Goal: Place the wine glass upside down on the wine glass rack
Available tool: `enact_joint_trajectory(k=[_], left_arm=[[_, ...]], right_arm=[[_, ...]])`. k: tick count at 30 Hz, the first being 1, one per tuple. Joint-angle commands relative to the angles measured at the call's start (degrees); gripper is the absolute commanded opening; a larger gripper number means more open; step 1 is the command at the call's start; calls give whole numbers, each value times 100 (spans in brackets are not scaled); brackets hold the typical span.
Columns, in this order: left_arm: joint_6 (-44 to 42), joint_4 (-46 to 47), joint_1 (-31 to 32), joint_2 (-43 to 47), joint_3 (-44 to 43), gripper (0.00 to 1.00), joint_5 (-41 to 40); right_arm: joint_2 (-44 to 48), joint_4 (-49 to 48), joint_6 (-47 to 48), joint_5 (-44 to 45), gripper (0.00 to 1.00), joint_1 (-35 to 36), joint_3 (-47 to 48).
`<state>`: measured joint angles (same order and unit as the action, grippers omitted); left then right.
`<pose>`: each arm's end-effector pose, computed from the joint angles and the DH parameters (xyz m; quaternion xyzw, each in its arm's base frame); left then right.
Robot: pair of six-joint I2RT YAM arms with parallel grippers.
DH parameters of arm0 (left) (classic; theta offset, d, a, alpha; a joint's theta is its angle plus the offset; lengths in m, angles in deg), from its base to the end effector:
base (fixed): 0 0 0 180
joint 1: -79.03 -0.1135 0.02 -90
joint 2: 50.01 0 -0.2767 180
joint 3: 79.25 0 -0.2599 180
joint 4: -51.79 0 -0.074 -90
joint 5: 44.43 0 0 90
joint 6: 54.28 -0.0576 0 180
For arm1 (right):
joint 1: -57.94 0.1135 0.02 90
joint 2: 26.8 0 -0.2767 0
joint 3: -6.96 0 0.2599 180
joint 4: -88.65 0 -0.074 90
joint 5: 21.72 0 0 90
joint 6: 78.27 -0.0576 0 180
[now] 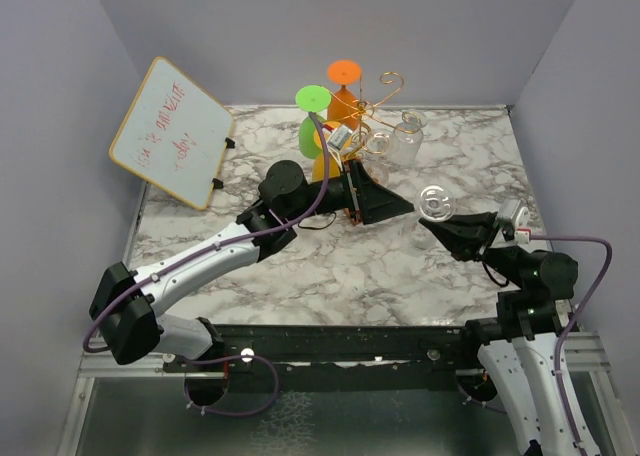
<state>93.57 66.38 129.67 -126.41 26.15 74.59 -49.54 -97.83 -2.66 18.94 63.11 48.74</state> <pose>0.1915 -0.2775 0.4018 0.1574 0.6152 -0.7053 0.3152 0.1067 0.0535 0.3533 -0.3129 0.5116 0.3500 0.7196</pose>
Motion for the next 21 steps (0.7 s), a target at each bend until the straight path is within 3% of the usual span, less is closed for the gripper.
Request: enact_joint_trajectory(k=[1,14,21], left_arm=[[191,214,-18,-219,-443,97,560],[785,211,-18,-1076,-991,54,1612],[956,211,-18,-1307,-1120,24,1860]], right_arm=[[180,965,1082,-63,1,18,339],[318,1185,1387,-32,1,15,333],[310,1206,1387,-231,1,19,322]])
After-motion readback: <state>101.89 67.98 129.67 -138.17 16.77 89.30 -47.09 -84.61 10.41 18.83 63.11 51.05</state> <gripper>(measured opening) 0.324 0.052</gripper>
